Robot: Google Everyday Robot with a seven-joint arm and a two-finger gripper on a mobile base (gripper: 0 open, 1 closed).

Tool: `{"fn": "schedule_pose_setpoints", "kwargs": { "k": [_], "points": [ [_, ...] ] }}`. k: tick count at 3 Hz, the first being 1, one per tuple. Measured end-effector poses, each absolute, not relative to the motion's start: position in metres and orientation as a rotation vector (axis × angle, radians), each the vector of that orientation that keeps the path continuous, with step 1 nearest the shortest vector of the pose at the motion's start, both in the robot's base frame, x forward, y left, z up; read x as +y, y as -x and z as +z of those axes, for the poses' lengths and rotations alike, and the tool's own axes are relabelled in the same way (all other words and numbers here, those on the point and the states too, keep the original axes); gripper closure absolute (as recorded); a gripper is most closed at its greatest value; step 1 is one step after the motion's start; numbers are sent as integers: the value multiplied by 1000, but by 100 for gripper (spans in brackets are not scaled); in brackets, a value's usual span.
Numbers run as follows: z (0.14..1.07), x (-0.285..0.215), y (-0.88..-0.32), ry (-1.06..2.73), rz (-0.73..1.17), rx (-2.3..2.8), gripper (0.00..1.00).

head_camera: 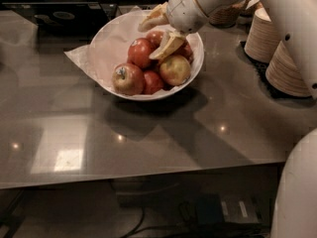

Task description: Pick apple from white bowl

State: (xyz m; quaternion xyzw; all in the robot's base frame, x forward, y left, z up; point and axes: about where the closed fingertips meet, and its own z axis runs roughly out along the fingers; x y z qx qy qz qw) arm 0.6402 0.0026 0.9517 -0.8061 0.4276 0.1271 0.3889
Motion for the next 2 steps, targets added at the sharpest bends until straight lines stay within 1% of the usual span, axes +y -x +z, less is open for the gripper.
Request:
{"fn": "schedule_pose_setpoints", "kwargs": {
  "k": [1,2],
  "points": [
    [956,11,-638,2057,335,1055,32],
    [961,22,-633,2073,355,1014,27]
  ]
}}
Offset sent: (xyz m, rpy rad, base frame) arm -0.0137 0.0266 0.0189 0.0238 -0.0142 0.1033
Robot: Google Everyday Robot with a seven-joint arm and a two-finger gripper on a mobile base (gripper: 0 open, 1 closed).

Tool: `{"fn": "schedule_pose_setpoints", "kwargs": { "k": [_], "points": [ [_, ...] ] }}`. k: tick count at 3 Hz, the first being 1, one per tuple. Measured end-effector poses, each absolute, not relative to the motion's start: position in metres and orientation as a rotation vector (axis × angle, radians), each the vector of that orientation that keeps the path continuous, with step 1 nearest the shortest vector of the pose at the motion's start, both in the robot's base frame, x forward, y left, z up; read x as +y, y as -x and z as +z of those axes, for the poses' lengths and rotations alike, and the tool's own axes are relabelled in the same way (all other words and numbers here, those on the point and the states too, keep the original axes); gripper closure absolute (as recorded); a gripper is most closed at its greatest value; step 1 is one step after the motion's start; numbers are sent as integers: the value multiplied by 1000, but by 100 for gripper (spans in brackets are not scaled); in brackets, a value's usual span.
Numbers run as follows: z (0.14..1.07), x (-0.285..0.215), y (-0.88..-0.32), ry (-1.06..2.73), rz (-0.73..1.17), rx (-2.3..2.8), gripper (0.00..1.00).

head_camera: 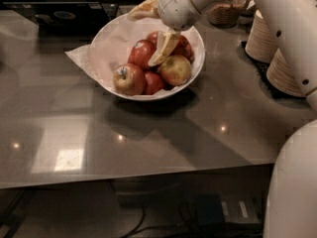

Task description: Pick apple from white bowl

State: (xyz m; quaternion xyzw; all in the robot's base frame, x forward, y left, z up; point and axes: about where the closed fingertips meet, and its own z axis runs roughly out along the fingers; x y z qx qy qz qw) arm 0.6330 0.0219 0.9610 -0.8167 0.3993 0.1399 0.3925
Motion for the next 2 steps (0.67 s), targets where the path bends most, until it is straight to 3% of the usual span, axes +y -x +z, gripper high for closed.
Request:
{"fn": "schedule_pose_setpoints", "kwargs": {
  "k": [1,2],
  "points": [
    [962,28,-626,2125,379,989,14],
    [962,25,-618,2164,400,988,20]
  ]
}}
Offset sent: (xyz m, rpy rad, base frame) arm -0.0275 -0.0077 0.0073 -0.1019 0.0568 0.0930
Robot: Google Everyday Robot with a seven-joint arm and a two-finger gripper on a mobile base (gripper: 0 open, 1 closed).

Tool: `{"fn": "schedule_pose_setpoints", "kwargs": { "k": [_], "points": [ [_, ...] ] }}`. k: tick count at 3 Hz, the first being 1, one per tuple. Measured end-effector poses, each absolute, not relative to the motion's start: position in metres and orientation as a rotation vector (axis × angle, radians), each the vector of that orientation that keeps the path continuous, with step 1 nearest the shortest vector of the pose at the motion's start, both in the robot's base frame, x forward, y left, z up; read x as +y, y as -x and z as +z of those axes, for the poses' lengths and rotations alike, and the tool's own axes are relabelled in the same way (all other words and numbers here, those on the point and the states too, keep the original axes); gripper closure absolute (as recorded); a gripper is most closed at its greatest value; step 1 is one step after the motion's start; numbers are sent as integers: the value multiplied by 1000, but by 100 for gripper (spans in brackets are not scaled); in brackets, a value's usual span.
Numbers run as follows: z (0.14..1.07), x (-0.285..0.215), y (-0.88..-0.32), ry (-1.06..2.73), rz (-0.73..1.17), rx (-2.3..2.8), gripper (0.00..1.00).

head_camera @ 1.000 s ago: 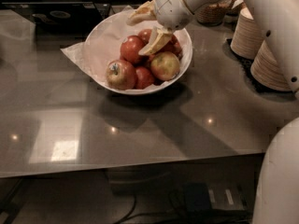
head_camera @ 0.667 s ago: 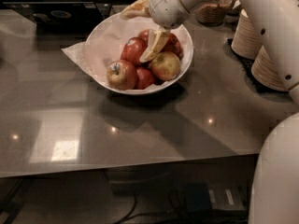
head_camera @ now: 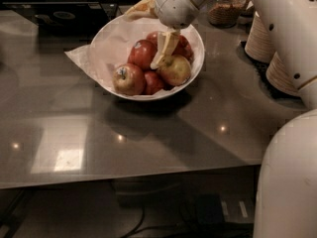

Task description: Pick apple from white bowl

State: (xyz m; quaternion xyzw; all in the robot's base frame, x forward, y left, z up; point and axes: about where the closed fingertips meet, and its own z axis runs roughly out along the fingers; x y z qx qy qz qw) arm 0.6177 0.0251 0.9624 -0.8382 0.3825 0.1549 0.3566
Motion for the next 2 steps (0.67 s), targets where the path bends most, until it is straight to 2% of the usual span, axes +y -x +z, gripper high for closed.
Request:
{"fn": "schedule_pose_setpoints", "kwargs": {
  "k": [2],
  "points": [
    [954,21,-615,2158,466,987,20]
  ]
}}
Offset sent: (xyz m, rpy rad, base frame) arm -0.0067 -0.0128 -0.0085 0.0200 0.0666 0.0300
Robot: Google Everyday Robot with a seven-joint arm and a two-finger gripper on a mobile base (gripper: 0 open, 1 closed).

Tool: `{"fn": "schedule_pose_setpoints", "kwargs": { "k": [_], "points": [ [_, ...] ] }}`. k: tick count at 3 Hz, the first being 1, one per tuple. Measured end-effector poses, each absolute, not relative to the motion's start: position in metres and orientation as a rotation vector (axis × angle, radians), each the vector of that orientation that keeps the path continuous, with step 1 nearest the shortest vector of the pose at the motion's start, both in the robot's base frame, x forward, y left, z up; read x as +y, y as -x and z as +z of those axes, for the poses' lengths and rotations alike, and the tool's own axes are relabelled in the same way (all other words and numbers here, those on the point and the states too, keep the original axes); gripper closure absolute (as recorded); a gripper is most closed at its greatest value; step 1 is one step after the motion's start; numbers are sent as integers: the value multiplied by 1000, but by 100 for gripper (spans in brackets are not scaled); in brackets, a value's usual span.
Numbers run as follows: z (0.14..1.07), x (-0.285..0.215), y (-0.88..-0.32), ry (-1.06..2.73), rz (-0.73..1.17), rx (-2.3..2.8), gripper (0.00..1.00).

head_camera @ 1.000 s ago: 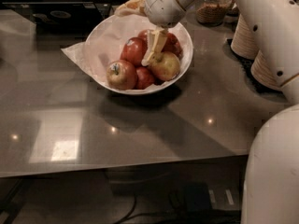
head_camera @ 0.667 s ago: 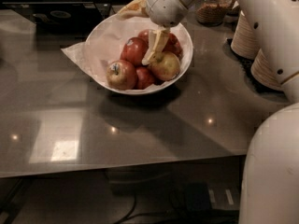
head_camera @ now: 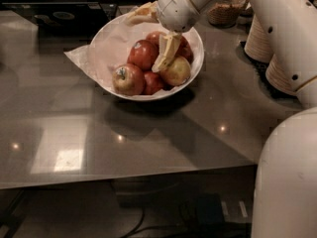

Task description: Pick apple from white bowl

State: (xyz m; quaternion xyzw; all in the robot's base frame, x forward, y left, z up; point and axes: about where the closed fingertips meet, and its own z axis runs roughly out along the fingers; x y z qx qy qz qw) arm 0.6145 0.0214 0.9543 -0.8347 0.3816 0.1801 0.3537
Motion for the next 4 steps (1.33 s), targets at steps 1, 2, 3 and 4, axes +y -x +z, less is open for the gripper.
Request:
{"fn": "schedule_pose_setpoints", "kwargs": {
  "k": [1,2,3,4],
  "points": [
    [951,20,-616,2157,475,995,22],
    [945,19,-619,2158,485,1008,27],
    [940,18,-621,2157,493,1020,27],
    [931,18,-626,2155,510,1036,26]
  ]
}}
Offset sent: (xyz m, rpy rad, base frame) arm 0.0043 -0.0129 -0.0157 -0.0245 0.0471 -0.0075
